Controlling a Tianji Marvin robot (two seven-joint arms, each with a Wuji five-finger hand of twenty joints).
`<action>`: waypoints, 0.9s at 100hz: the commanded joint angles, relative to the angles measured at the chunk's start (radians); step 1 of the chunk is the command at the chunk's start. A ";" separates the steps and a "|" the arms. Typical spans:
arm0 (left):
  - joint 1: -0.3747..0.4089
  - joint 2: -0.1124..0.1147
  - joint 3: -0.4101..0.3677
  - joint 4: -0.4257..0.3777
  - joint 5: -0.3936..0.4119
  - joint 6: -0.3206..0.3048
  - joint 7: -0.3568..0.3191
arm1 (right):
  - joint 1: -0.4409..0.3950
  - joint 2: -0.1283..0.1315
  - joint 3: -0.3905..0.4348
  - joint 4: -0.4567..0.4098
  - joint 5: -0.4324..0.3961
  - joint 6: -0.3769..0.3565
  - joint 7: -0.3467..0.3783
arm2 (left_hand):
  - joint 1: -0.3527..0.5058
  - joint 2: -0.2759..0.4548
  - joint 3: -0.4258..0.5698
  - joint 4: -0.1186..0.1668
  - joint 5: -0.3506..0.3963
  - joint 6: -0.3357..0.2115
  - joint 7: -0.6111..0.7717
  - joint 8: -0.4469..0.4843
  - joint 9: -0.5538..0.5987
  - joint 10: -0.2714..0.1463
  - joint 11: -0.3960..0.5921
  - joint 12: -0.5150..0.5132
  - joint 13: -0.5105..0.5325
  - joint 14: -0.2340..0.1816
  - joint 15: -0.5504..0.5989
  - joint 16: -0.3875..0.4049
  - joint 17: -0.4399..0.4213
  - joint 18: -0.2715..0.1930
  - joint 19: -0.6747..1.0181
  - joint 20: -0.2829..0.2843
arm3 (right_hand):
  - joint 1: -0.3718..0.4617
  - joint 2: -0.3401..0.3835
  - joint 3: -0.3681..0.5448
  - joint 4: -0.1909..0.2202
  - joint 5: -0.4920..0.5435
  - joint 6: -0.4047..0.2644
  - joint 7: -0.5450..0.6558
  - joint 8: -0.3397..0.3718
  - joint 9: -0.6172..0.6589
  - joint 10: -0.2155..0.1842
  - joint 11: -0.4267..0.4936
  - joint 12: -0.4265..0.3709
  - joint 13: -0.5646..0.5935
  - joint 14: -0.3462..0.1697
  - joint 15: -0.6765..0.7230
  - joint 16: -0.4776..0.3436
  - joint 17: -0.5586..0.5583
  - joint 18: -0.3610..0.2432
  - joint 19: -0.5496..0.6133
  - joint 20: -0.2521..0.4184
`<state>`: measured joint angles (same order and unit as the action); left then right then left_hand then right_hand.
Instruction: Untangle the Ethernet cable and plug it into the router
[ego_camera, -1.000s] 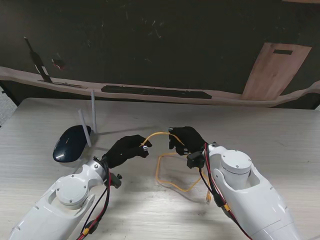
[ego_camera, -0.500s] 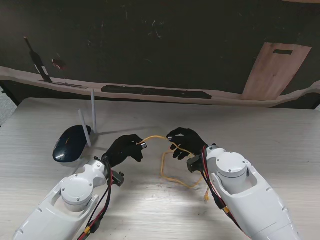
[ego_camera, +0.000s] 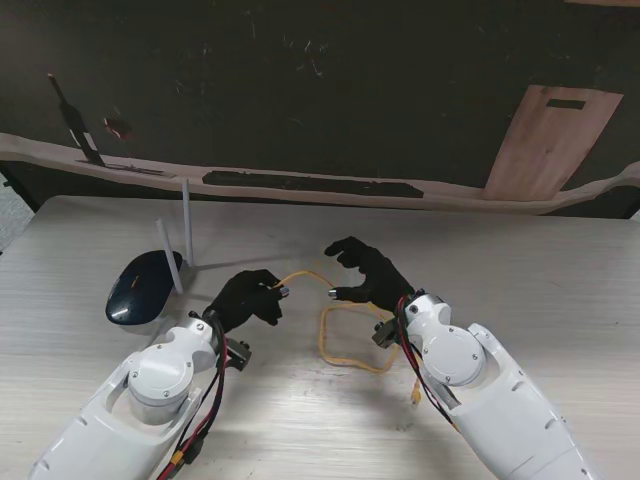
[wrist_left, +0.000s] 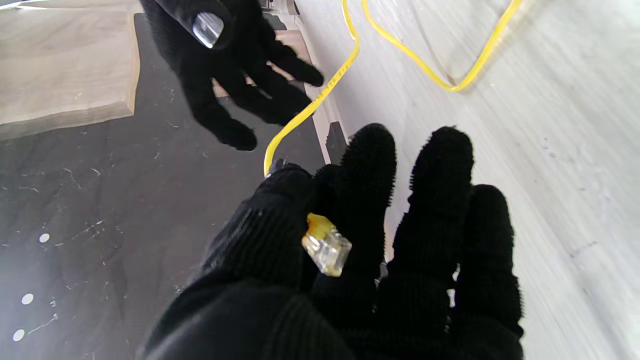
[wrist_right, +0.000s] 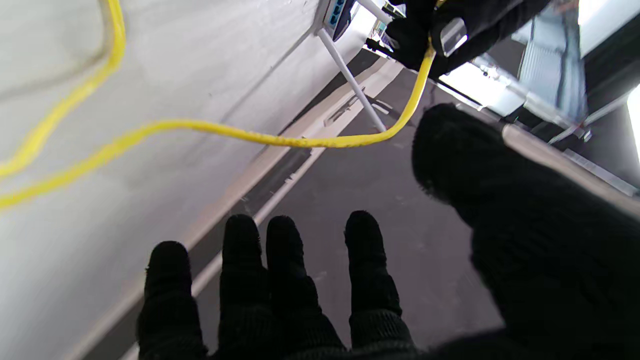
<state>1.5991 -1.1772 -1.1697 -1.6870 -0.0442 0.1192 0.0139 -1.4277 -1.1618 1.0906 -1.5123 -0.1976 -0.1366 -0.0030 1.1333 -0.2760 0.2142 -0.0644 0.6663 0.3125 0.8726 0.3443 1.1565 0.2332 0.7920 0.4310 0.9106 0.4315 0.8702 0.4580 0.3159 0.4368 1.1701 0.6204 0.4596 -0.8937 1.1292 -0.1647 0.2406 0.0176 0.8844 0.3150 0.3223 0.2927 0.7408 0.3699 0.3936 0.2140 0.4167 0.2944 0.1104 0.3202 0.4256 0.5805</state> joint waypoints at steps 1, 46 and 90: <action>0.005 0.000 -0.003 -0.014 0.002 0.023 -0.025 | 0.013 0.000 -0.015 0.003 -0.001 -0.032 -0.004 | 0.047 -0.007 0.046 0.008 0.031 0.000 0.035 0.008 0.047 -0.011 -0.002 -0.015 0.036 0.023 0.009 -0.008 0.025 -0.045 0.076 0.029 | -0.035 -0.061 0.050 -0.022 -0.041 -0.038 0.016 -0.002 -0.025 -0.051 0.017 -0.006 -0.020 -0.055 -0.013 -0.011 -0.010 -0.061 -0.038 -0.004; -0.006 0.006 0.002 -0.012 -0.002 0.042 -0.060 | 0.096 -0.046 -0.143 0.072 0.089 -0.209 -0.098 | 0.044 0.001 0.059 0.004 0.018 0.000 0.024 0.005 0.031 -0.002 -0.005 -0.015 0.014 0.038 0.008 -0.011 0.003 -0.041 0.071 0.029 | -0.166 -0.214 0.157 -0.065 -0.078 0.019 0.057 0.008 0.000 -0.032 0.074 0.018 0.150 0.029 0.099 0.041 0.177 0.023 -0.031 -0.118; -0.008 0.003 0.016 -0.001 0.001 0.027 -0.044 | 0.073 -0.071 -0.192 0.020 0.208 -0.051 -0.097 | 0.058 0.009 0.038 0.008 0.010 -0.003 0.021 0.010 0.021 0.003 0.002 -0.008 0.002 0.046 0.012 -0.007 -0.010 -0.036 0.070 0.032 | -0.079 -0.093 0.090 -0.038 -0.103 0.058 0.080 0.002 -0.009 0.007 0.095 0.018 0.306 0.102 0.196 0.074 0.399 0.326 0.575 -0.151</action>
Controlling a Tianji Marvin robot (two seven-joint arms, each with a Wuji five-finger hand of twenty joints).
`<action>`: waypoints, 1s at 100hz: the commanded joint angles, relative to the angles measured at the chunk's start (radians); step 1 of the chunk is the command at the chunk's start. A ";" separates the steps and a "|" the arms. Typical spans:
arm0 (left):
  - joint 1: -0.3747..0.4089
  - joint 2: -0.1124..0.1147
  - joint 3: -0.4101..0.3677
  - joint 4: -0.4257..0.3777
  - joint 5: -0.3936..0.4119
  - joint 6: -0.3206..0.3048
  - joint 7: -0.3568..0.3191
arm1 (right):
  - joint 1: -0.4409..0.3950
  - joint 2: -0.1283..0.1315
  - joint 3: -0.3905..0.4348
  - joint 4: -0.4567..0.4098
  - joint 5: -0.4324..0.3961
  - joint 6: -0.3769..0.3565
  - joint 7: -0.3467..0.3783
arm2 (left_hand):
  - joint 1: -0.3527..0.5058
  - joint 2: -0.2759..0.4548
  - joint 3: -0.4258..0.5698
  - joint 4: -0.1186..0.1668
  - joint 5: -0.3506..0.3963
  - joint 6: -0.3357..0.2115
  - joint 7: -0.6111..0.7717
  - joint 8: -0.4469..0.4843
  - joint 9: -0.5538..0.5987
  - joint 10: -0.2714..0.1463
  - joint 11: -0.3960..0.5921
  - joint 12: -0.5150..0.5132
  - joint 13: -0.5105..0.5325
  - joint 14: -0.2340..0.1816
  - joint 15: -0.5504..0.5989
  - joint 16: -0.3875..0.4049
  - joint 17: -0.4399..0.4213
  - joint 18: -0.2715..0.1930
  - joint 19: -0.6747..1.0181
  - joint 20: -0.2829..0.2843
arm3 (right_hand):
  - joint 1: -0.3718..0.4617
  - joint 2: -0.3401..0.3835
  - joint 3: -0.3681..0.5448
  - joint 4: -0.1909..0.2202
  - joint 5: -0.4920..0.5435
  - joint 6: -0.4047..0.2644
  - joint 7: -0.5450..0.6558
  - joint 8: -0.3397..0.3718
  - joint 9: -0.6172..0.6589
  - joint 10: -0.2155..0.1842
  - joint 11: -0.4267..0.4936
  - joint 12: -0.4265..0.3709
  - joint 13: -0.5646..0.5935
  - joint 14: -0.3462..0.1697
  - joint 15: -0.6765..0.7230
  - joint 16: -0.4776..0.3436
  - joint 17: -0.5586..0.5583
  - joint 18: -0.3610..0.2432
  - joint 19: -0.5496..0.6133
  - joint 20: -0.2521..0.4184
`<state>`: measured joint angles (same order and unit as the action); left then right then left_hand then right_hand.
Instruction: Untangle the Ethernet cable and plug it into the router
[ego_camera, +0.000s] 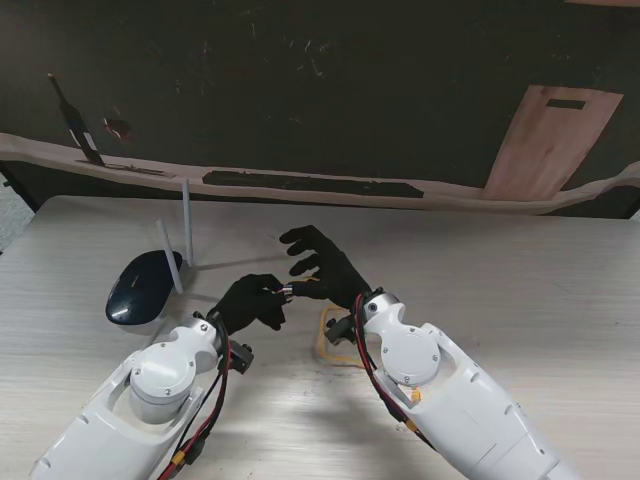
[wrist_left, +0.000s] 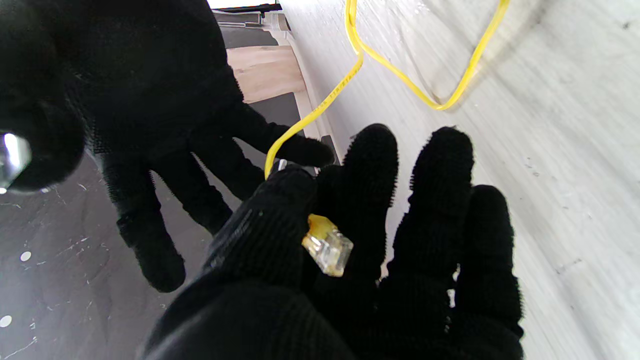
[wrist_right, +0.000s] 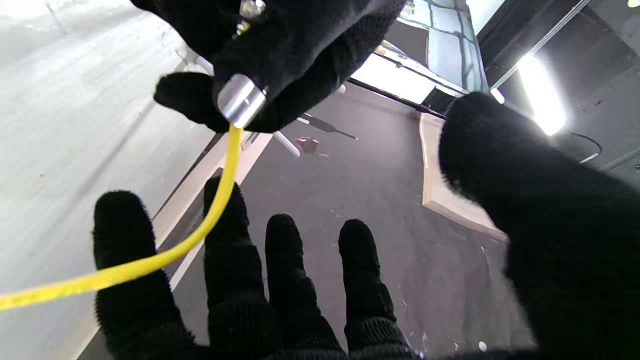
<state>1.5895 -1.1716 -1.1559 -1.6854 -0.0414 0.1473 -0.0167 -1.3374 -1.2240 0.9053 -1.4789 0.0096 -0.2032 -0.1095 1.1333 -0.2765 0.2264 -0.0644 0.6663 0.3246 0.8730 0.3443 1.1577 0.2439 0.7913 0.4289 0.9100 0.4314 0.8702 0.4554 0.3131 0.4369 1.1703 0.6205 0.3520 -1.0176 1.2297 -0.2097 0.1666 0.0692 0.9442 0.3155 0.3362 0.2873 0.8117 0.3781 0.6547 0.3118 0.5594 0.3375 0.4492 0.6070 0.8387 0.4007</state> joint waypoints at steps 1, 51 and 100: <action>0.002 -0.003 0.002 -0.003 -0.001 -0.002 -0.014 | -0.018 -0.009 -0.007 -0.014 0.000 0.019 0.008 | 0.058 0.010 0.026 0.008 0.010 -0.015 0.020 0.010 0.019 -0.007 0.003 -0.006 0.003 0.047 0.012 -0.004 -0.008 -0.036 0.070 0.032 | 0.031 0.040 -0.013 0.008 -0.030 0.008 0.021 0.002 -0.023 0.014 0.026 0.010 0.054 0.006 0.070 0.038 0.069 0.034 0.192 0.033; 0.000 0.003 0.001 -0.005 -0.027 0.004 -0.050 | 0.005 0.005 -0.014 0.025 -0.145 0.012 -0.006 | 0.057 -0.001 0.011 0.018 0.012 -0.020 -0.003 -0.004 0.024 -0.010 0.004 -0.005 0.007 0.047 0.016 -0.002 -0.006 -0.037 0.073 0.035 | 0.143 0.275 0.023 0.068 0.483 0.192 -0.108 -0.014 0.486 0.160 0.143 0.060 0.614 0.000 0.922 0.180 0.754 -0.457 1.255 0.264; 0.003 0.005 -0.005 -0.005 -0.036 -0.002 -0.057 | -0.012 0.021 0.012 -0.006 -0.142 0.070 0.042 | -0.045 -0.040 0.073 0.007 0.006 -0.027 -0.077 -0.008 0.006 -0.013 0.007 0.000 -0.008 0.048 0.014 0.000 -0.017 -0.039 0.067 0.035 | 0.368 0.290 -0.045 -0.062 0.642 0.209 0.110 -0.299 0.792 0.152 0.322 0.137 0.646 -0.106 1.119 0.337 0.789 -0.614 1.255 0.571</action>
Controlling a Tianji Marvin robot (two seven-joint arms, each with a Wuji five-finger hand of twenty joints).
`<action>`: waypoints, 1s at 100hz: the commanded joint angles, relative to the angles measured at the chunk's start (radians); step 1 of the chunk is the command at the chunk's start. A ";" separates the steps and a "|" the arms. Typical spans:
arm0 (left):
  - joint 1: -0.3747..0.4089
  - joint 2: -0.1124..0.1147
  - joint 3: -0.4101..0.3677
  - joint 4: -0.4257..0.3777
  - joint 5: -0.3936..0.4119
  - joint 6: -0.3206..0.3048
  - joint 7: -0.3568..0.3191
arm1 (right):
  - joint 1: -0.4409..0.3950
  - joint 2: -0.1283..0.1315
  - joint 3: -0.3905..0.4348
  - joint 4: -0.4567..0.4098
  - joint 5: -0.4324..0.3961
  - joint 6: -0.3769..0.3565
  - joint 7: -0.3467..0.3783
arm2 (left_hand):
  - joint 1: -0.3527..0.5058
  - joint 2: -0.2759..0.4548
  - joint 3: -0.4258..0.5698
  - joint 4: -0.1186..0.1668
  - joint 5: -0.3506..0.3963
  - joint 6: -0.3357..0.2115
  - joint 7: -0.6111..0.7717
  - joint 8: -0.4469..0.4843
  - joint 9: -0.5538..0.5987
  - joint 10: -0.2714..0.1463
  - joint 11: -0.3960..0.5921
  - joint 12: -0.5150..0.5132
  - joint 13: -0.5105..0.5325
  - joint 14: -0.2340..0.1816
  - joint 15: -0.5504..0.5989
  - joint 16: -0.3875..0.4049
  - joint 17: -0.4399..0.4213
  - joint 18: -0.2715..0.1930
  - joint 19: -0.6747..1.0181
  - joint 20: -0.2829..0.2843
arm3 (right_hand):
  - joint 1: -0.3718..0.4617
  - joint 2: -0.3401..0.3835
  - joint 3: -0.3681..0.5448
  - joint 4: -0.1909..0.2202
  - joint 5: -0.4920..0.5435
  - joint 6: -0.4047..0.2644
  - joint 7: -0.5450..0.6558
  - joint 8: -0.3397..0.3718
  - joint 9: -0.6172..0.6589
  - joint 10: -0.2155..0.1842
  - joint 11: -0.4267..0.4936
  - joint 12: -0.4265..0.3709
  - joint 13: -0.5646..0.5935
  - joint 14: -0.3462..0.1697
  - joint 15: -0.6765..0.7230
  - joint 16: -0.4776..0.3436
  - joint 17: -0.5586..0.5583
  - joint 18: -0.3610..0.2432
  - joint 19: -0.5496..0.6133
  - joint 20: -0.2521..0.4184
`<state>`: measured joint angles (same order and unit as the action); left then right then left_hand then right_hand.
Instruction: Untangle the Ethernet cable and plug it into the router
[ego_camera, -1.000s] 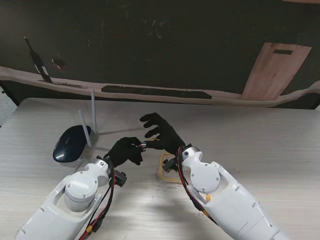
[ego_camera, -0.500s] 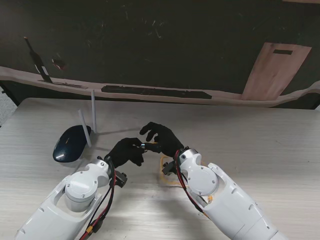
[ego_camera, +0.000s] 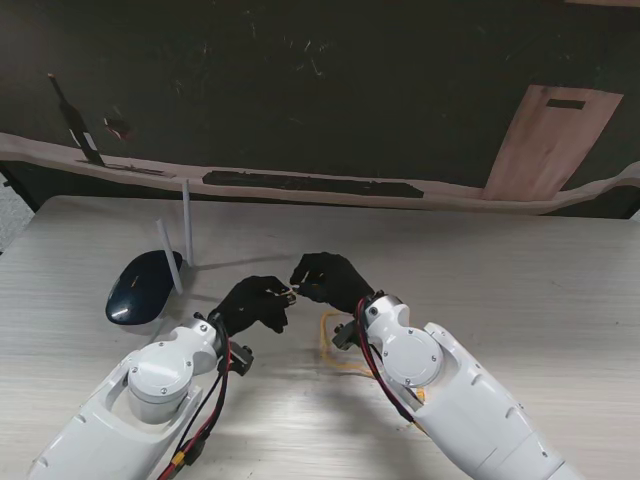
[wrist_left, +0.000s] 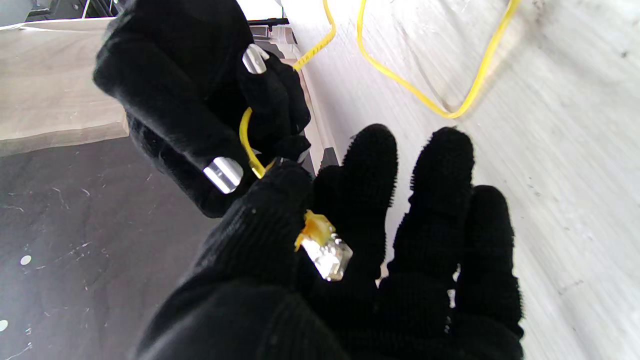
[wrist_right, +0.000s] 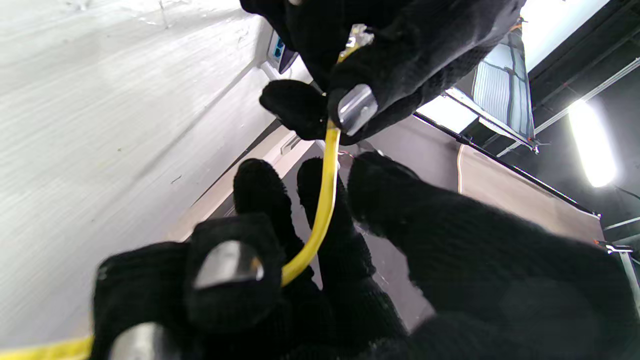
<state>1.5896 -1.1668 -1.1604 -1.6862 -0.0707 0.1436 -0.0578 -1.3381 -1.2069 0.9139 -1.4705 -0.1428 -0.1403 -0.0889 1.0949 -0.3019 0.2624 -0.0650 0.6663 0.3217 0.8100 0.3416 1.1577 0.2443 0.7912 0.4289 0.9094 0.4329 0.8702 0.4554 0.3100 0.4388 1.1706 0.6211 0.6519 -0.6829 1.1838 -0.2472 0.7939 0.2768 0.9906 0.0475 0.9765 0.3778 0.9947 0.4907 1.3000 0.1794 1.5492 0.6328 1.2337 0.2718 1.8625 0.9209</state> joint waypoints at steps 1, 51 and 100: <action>0.003 0.000 0.000 -0.004 -0.007 0.001 -0.016 | -0.012 0.004 0.004 -0.016 0.013 0.009 0.023 | -0.008 -0.015 0.036 0.007 0.006 -0.026 -0.014 -0.005 0.005 -0.014 0.008 0.000 -0.008 0.047 0.014 0.000 -0.014 -0.041 0.066 0.034 | 0.076 -0.049 0.003 -0.023 0.016 0.001 0.068 -0.034 0.155 0.060 0.139 0.024 0.001 0.026 0.130 0.044 0.004 -0.280 0.231 0.052; 0.005 -0.003 0.001 -0.004 -0.004 -0.007 -0.003 | -0.029 0.007 0.016 -0.042 -0.032 0.062 0.007 | -0.364 -0.035 0.272 0.018 0.005 -0.018 -0.132 0.044 -0.051 -0.005 0.009 0.013 -0.064 0.058 0.003 0.012 -0.063 -0.038 0.043 0.031 | 0.057 -0.071 0.002 -0.024 0.123 -0.038 0.193 0.105 0.265 0.047 0.200 0.099 0.005 -0.032 0.187 0.119 0.012 -0.325 0.231 0.134; 0.022 0.006 0.001 0.023 0.261 -0.173 0.101 | -0.085 -0.030 0.085 -0.128 0.160 0.259 -0.052 | -0.422 -0.066 0.332 0.001 -0.135 -0.168 -0.318 -0.016 -0.502 -0.004 -0.283 -0.051 -0.398 -0.002 -0.227 0.034 -0.309 -0.063 -0.165 -0.097 | 0.077 -0.051 -0.004 -0.023 0.130 -0.021 0.173 0.142 0.264 0.069 0.205 0.106 0.004 -0.021 0.198 0.116 0.011 -0.323 0.231 0.135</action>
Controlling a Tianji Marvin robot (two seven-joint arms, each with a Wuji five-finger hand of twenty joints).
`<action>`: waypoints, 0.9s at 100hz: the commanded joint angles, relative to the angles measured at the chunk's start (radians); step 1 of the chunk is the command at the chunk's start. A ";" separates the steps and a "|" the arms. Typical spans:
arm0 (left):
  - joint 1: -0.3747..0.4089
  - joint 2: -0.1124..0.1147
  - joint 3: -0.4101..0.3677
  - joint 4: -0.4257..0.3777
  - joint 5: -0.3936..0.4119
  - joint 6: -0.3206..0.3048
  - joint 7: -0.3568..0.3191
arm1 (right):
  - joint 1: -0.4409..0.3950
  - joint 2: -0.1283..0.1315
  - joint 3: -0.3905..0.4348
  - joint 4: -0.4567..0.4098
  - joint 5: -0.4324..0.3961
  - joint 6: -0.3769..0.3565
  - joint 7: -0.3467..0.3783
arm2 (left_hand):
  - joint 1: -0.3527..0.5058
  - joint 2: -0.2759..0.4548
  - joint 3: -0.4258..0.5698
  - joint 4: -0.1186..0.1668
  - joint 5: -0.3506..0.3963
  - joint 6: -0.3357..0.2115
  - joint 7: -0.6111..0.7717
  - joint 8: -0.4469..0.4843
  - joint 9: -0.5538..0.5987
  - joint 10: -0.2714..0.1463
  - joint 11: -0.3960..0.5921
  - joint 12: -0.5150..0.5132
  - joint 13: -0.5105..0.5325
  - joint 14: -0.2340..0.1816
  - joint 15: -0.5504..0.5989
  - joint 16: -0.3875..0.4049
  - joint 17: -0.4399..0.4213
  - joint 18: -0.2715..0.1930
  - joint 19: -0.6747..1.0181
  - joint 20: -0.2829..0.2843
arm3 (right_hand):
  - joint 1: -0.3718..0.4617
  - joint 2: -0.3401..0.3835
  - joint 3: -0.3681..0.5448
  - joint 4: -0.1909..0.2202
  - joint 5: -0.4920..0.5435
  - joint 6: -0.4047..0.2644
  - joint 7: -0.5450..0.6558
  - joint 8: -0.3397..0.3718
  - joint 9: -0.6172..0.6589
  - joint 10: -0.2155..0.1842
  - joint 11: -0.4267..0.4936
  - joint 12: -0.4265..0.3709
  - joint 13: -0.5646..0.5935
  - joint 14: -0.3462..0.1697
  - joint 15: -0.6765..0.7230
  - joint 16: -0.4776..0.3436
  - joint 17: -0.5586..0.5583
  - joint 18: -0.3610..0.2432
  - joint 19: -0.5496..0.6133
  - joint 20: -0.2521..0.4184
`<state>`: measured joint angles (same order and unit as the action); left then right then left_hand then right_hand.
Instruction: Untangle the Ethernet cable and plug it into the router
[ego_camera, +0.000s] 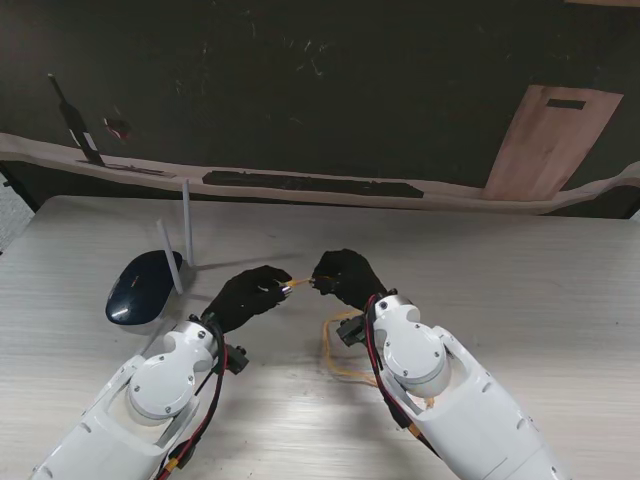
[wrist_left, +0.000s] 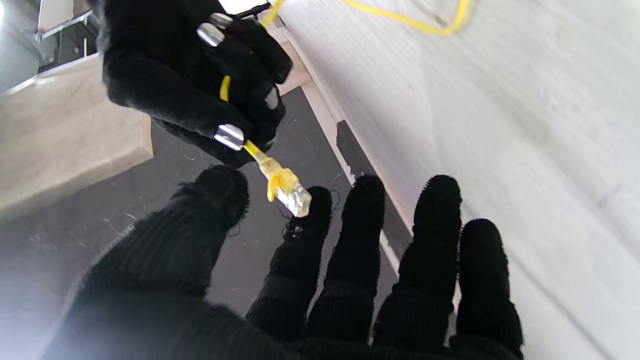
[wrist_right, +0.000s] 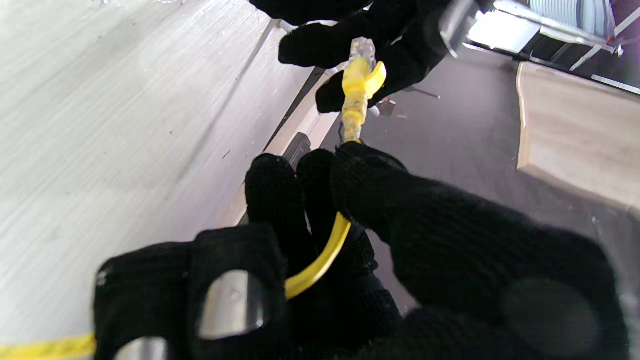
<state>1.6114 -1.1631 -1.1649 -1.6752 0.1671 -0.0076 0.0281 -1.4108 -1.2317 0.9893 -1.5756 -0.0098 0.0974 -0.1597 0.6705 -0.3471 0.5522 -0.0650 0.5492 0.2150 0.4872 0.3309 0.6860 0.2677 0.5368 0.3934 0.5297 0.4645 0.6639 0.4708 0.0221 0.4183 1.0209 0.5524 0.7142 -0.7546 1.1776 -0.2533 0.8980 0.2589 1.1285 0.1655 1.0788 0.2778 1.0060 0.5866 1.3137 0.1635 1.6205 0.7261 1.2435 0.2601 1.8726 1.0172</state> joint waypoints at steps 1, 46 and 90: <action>0.000 0.003 0.007 0.015 0.034 -0.030 0.021 | -0.013 -0.006 0.012 -0.026 0.035 0.027 0.020 | 0.004 -0.023 0.046 0.001 -0.018 -0.064 0.006 -0.004 -0.032 -0.029 -0.030 -0.016 -0.017 -0.038 -0.021 0.019 -0.021 -0.043 -0.015 -0.028 | 0.015 0.021 0.001 -0.017 0.026 -0.001 0.033 0.024 0.162 0.170 0.193 0.010 -0.010 -0.004 0.128 0.023 0.002 -0.310 0.221 0.040; -0.039 -0.003 0.041 0.091 0.218 -0.188 0.151 | -0.022 0.003 0.054 -0.067 0.175 0.166 0.120 | 0.032 -0.176 0.268 -0.058 0.076 -0.173 0.146 0.058 0.087 -0.106 0.035 0.010 0.114 -0.103 0.023 0.038 0.065 -0.026 0.018 -0.014 | 0.028 0.045 -0.022 -0.012 0.023 0.019 0.022 0.033 0.161 0.187 0.201 0.011 -0.012 0.011 0.149 0.037 0.000 -0.285 0.221 0.053; -0.060 -0.019 0.074 0.119 0.234 -0.197 0.217 | -0.016 0.007 0.049 -0.063 0.215 0.196 0.158 | 0.250 -0.175 0.108 -0.083 0.228 -0.143 0.371 -0.003 0.391 -0.100 0.101 0.095 0.354 -0.076 0.208 0.051 0.231 -0.024 0.163 0.070 | 0.031 0.054 -0.033 -0.010 0.015 0.018 0.020 0.037 0.156 0.189 0.202 0.009 -0.012 0.016 0.146 0.038 -0.001 -0.277 0.221 0.043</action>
<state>1.5541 -1.1748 -1.0975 -1.5552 0.4081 -0.2021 0.2547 -1.4234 -1.2244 1.0432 -1.6356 0.2011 0.2911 -0.0232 0.8738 -0.5209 0.6877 -0.1399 0.7278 0.0796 0.7962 0.3305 1.0342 0.1926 0.6196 0.4643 0.8398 0.3876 0.8276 0.5077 0.2390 0.4165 1.1456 0.5927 0.7142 -0.7196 1.1525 -0.2533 0.8984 0.2817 1.1285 0.1842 1.0805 0.2773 1.0063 0.5870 1.3137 0.1635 1.6366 0.7413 1.2435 0.2602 1.8731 1.0304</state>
